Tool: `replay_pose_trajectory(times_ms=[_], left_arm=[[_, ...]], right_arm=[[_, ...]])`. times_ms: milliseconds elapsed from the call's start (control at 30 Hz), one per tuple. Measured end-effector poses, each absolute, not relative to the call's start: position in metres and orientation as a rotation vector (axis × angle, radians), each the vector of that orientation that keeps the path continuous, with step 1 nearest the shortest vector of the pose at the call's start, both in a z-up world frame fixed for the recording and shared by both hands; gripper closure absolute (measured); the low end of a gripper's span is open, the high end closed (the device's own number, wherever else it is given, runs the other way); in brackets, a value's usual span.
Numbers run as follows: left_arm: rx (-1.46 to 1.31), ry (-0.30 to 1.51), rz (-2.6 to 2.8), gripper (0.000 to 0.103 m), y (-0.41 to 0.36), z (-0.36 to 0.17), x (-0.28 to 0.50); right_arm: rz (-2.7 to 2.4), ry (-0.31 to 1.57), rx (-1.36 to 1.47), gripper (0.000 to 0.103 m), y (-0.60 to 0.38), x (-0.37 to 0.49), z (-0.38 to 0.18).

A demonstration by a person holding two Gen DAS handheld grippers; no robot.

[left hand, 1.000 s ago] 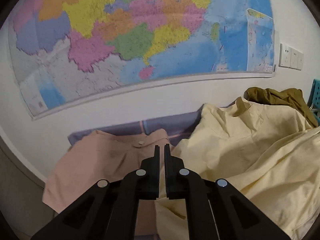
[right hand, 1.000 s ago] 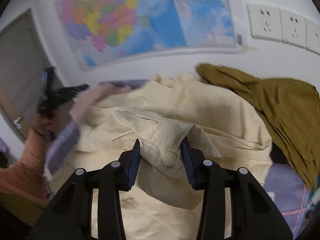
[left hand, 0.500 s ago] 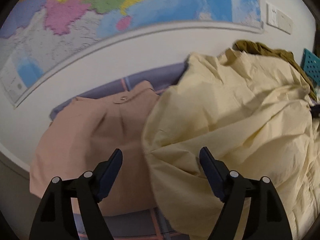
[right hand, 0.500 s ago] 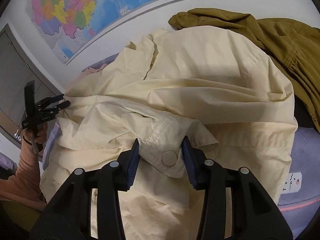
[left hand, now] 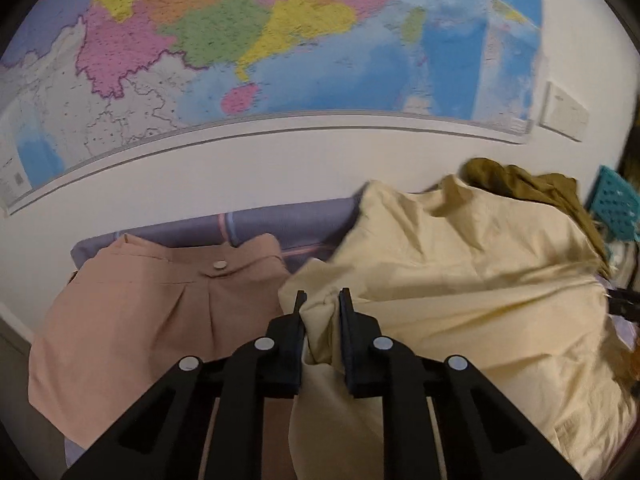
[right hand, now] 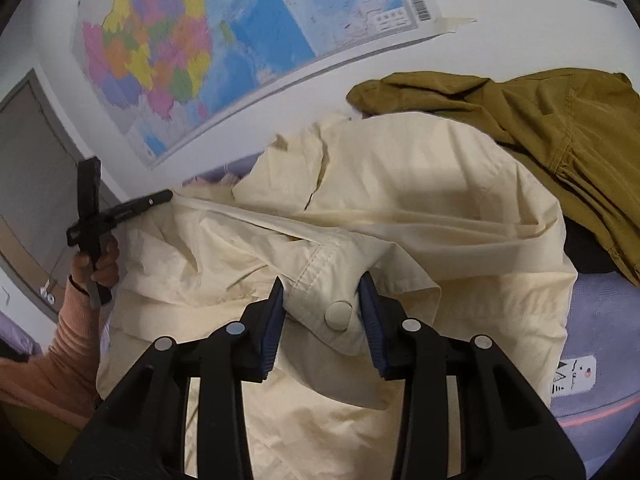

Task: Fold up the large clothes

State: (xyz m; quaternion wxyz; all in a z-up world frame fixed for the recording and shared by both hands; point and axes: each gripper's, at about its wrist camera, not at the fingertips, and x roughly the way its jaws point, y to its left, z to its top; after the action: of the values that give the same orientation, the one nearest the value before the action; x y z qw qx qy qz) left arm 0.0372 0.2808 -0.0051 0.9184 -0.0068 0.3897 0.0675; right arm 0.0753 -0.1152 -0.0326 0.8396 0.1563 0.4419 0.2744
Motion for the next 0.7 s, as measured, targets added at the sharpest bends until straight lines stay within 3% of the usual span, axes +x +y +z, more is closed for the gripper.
replay_pose_trajectory(times_ms=[67, 167, 267, 500, 700], left_arm=[[0.1, 0.882, 0.218, 0.064, 0.271, -0.025, 0.049], [0.203, 0.996, 0.287, 0.05, 0.266, -0.053, 0.05], [0.23, 0.93, 0.328, 0.04, 0.268, -0.039, 0.025], [0.087, 0.771, 0.14, 0.035, 0.254, 0.011, -0.033], [0.164, 0.919, 0.038, 0.033, 0.211, -0.047, -0.008]], right_arm=[[0.566, 0.998, 0.339, 0.063, -0.113, 0.083, -0.046], [0.569, 1.095, 0.322, 0.05, -0.107, 0.087, -0.067], [0.547, 1.062, 0.288, 0.047, -0.108, 0.079, -0.057], [0.613, 0.896, 0.203, 0.048, -0.096, 0.056, -0.011], [0.671, 0.99, 0.091, 0.054, -0.049, 0.078, -0.038]])
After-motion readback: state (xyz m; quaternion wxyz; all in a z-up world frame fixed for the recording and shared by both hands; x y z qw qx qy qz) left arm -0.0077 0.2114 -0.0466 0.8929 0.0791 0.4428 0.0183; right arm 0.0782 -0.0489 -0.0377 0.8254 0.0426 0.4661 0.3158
